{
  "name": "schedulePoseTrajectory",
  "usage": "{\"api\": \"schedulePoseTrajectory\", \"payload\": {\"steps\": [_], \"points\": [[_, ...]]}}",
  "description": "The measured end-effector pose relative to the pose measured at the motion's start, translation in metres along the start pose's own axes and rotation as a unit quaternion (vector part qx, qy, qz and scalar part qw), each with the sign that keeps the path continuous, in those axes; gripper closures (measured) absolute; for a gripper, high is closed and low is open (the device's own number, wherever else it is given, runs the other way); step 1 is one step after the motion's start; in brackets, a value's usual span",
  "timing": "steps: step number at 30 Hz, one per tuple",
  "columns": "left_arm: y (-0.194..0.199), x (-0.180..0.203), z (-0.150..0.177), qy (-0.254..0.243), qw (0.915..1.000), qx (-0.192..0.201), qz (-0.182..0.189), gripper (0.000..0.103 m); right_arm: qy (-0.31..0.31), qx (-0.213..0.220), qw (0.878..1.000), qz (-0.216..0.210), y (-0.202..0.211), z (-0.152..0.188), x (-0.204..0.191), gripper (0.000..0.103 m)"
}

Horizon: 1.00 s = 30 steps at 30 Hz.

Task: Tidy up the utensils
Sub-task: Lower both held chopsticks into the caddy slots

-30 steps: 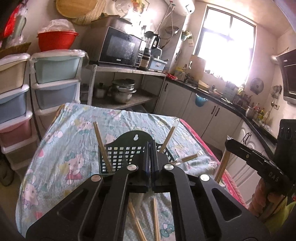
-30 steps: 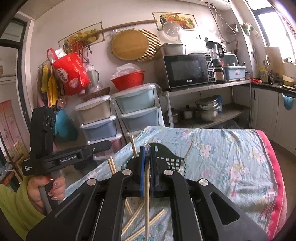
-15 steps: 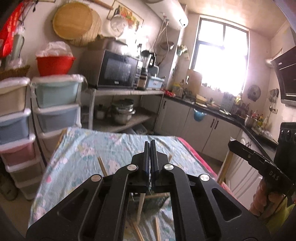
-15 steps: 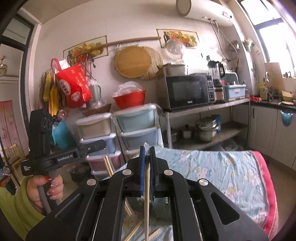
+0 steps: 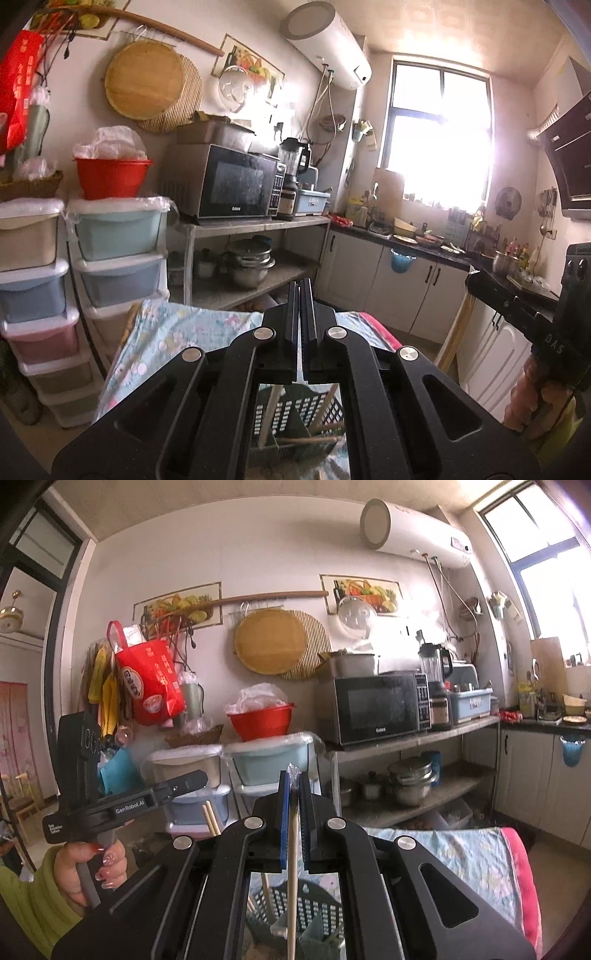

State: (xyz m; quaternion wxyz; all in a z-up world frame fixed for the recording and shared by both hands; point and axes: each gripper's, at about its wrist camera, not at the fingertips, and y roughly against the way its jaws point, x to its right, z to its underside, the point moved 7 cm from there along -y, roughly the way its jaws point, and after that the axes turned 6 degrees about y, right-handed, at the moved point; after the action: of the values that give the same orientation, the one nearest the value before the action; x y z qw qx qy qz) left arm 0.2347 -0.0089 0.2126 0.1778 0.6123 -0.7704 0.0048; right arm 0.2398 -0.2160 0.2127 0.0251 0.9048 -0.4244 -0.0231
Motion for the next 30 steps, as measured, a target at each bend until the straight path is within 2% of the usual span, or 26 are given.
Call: {"api": "schedulePoseTrajectory", "payload": {"steps": [7,13,19,30], "points": [[-0.006,-0.002,-0.007,-0.001,1.0000,0.005,-0.001,0.103,0.013,0.005,1.000,0.003,-0.021,-0.013,0.000,0.098],[-0.023,-0.010,-0.010,0.012,0.9999,-0.001,-0.005,0.103,0.029,0.007,0.999,0.022,-0.041,-0.015,0.001,0.098],[-0.040,-0.024,0.001,0.021,0.9996,-0.013,-0.014,0.103,0.026,-0.006,0.999,0.031,-0.063,0.000,0.007,0.098],[-0.074,-0.038,0.038,0.032,0.9976,-0.059,-0.017,0.103,-0.005,-0.051,0.997,0.049,-0.101,0.037,0.029,0.098]]}}
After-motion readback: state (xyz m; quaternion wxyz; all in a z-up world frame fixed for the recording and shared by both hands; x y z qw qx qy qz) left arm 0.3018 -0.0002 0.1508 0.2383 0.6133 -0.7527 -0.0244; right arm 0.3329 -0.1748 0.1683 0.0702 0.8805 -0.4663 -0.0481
